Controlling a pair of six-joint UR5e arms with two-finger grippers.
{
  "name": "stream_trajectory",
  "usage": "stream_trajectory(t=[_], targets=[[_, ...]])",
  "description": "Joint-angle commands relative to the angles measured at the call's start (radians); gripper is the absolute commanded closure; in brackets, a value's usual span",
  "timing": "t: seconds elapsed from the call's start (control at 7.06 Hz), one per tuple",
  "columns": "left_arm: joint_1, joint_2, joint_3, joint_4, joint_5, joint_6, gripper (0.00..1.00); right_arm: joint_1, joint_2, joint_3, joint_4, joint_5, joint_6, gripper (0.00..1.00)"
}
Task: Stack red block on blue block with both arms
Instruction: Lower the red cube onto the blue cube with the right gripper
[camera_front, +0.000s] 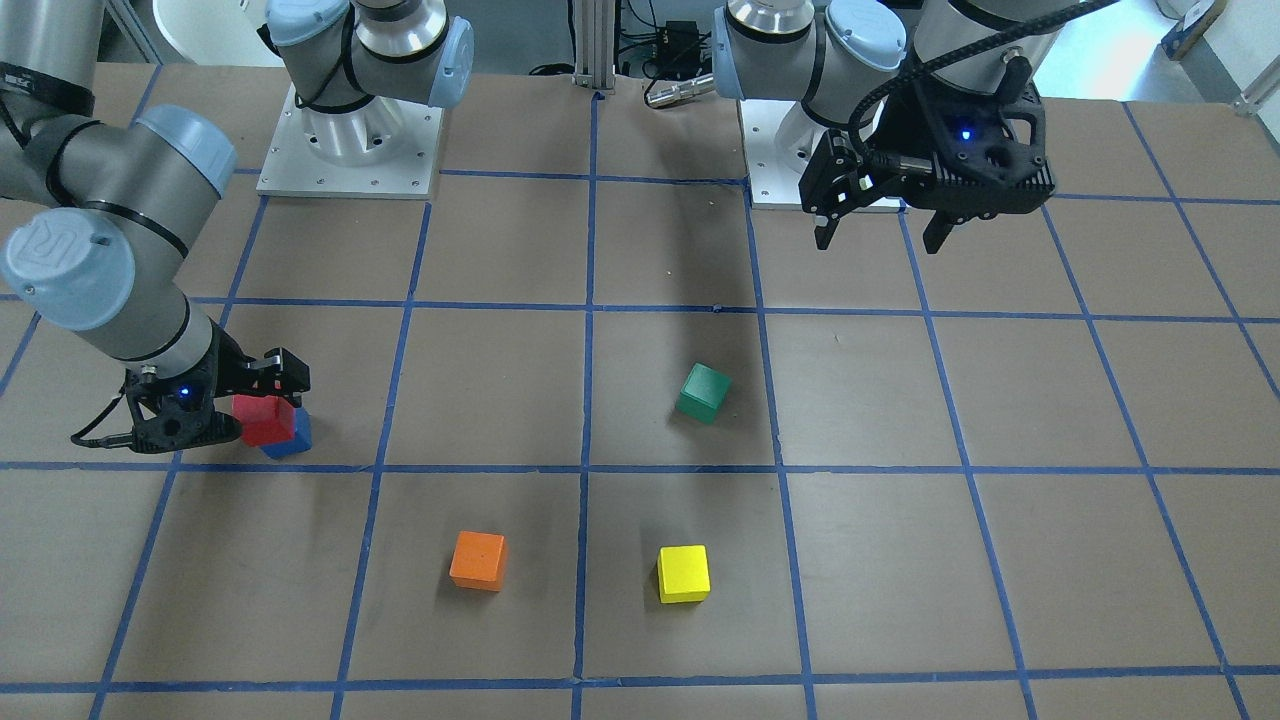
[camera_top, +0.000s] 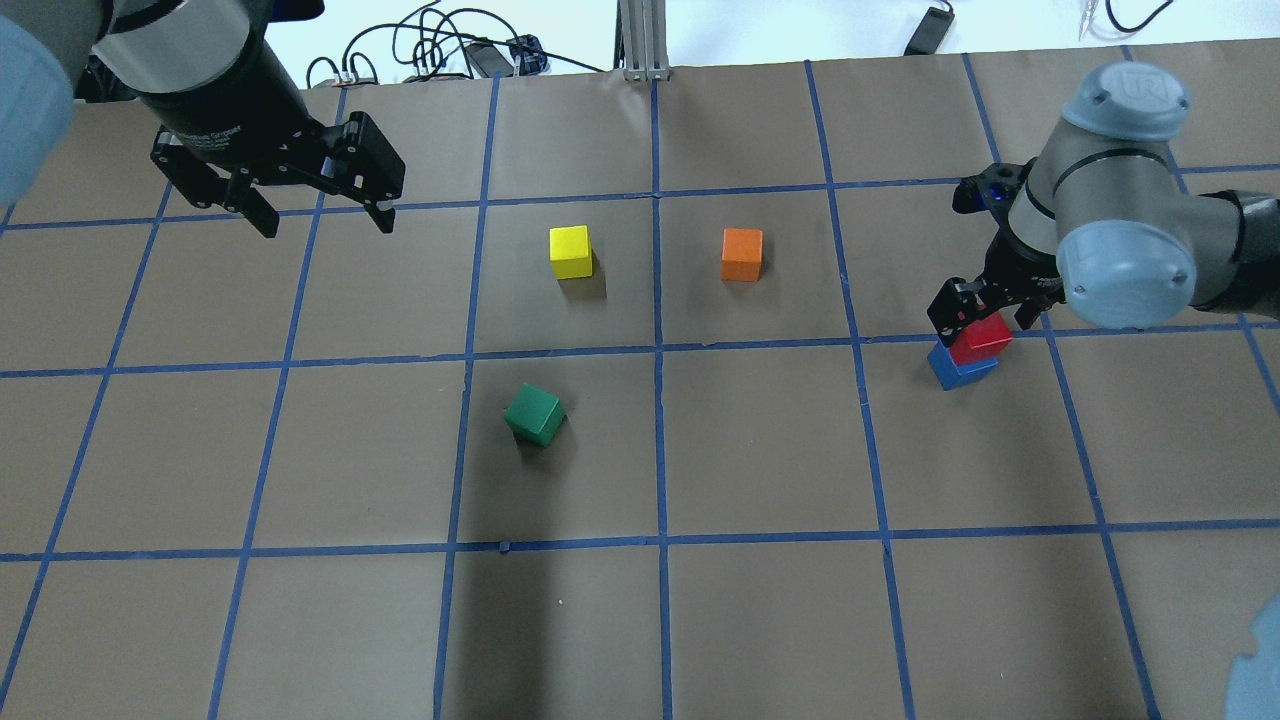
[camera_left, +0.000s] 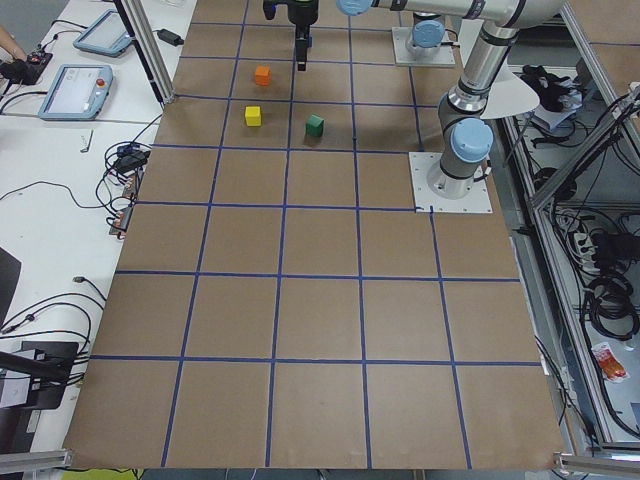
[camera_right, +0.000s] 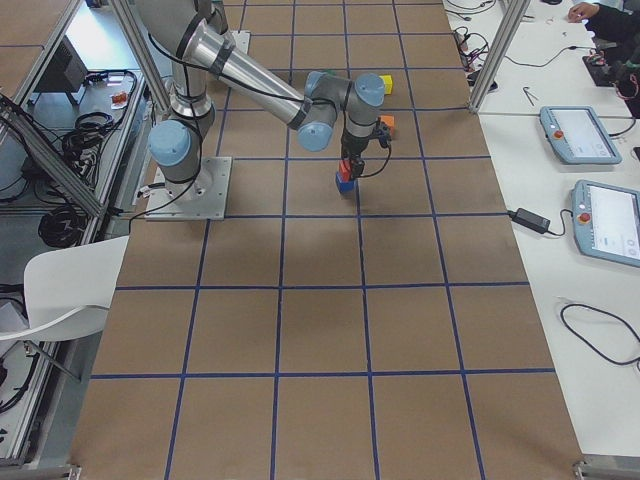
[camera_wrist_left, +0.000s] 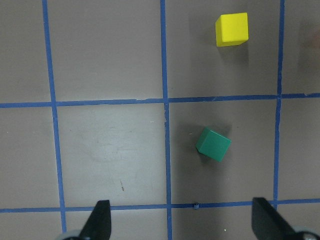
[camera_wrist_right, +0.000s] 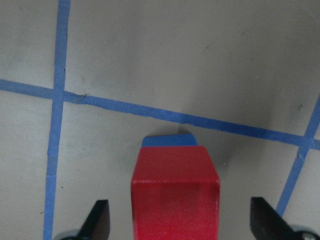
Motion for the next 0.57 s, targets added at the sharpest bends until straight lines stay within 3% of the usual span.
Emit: stream_trajectory(t=[0.0,0.42], targets=[[0.001,0.0,0.0,0.0,0.0,0.0,0.0,0.003,-0.056,-0.081,0.159,-0.004,0.01,0.0],[0.0,0.0,0.0,0.0,0.0,0.0,0.0,0.017,-0.177,-0.244,0.443,0.011,0.045,0.0]])
